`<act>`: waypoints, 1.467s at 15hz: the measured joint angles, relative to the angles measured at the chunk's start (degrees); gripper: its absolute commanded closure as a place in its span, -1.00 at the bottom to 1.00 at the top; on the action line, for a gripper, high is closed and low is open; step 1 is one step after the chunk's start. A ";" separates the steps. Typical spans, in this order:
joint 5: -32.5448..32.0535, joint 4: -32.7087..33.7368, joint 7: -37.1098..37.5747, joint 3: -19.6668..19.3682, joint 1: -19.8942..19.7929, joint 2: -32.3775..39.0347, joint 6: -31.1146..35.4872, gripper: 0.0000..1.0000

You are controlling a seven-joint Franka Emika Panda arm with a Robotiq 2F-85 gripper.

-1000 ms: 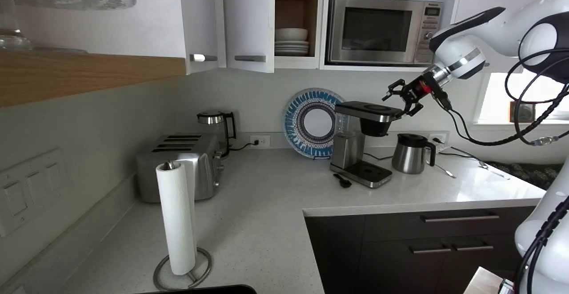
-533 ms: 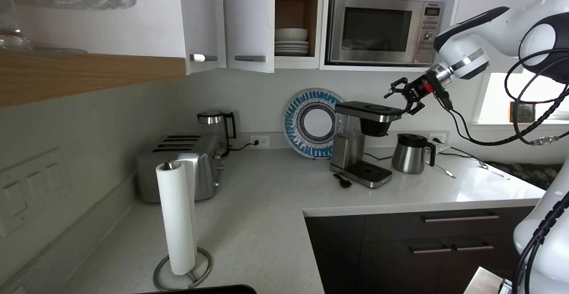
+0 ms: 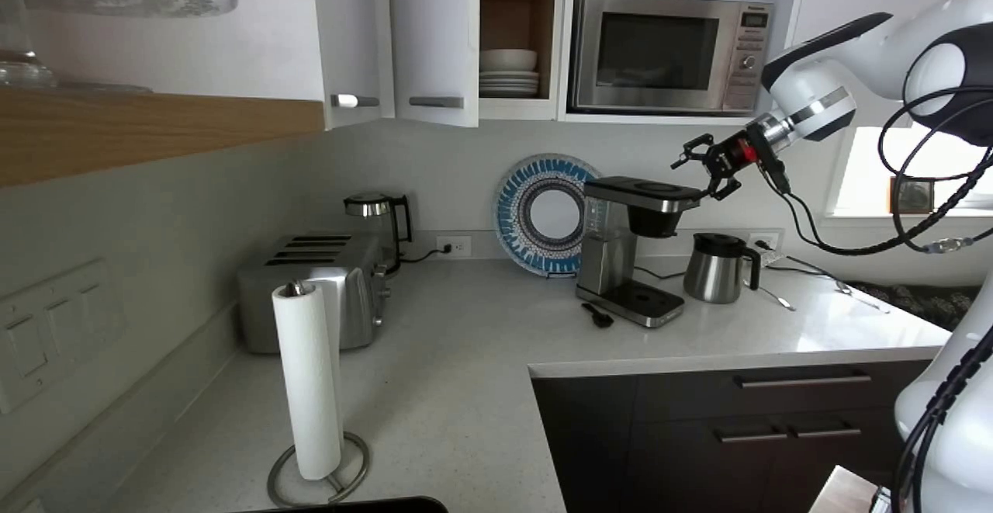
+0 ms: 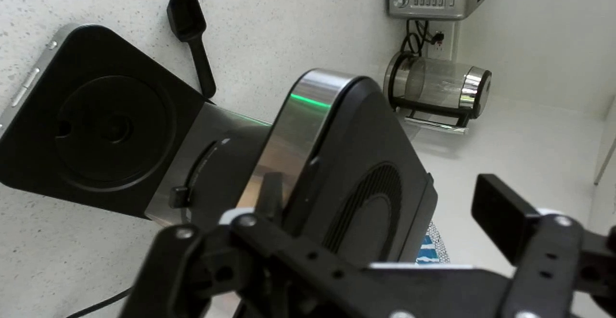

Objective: Open the coffee making machine lid

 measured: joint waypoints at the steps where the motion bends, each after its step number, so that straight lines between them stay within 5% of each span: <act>1: 0.11 0.08 -0.37 0.00 -0.02 -0.01 -0.10 -1.00; 11: 3.07 3.63 -2.65 0.15 -0.07 -1.79 -0.60 -1.00; 22: 10.08 5.31 -18.10 1.38 0.28 -1.76 1.20 -1.00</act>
